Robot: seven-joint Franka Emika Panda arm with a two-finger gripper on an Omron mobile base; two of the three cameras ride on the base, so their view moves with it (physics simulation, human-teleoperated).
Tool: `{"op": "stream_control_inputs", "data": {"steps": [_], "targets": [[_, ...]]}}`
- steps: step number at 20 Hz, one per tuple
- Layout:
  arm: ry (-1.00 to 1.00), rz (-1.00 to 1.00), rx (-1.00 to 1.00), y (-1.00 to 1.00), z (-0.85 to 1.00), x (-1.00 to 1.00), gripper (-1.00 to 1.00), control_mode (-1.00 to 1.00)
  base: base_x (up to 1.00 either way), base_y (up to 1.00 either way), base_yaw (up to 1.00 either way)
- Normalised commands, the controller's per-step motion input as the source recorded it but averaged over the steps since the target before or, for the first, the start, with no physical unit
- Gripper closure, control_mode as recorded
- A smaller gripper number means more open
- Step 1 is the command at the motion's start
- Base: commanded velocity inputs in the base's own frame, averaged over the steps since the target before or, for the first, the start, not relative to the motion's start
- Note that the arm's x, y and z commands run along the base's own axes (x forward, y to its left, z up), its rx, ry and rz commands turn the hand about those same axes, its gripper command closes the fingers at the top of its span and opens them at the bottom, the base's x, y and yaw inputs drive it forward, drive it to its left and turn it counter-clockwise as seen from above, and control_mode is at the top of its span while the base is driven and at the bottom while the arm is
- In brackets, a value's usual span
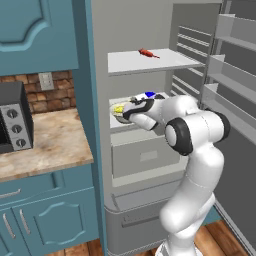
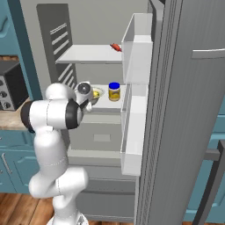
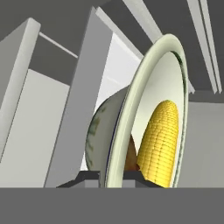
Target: Pick the chicken drumstick and corn from their plates and place them in the bowl. Then put the bowl in the fridge.
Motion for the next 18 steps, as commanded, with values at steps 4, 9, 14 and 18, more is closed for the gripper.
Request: {"op": "stream_control_inputs", "data": {"steps": [4,9,14,18], "targets": [[0.00,0.06,0.03,-0.05,-0.23,0.21,1.00,-1.00,0.00,0.00,0.00],[0.00,0.00,0.00,0.00,-0.06,0.32,1.00,-1.00,0.00,0.00,0.00],[0.00,0.00,0.00,0.02,0.00,0.40,1.00,-1.00,0.00,0.00,0.00],[0.00,0.00,0.00,0.10,0.00,0.42,1.00,-1.00,0.00,0.00,0.00]]}}
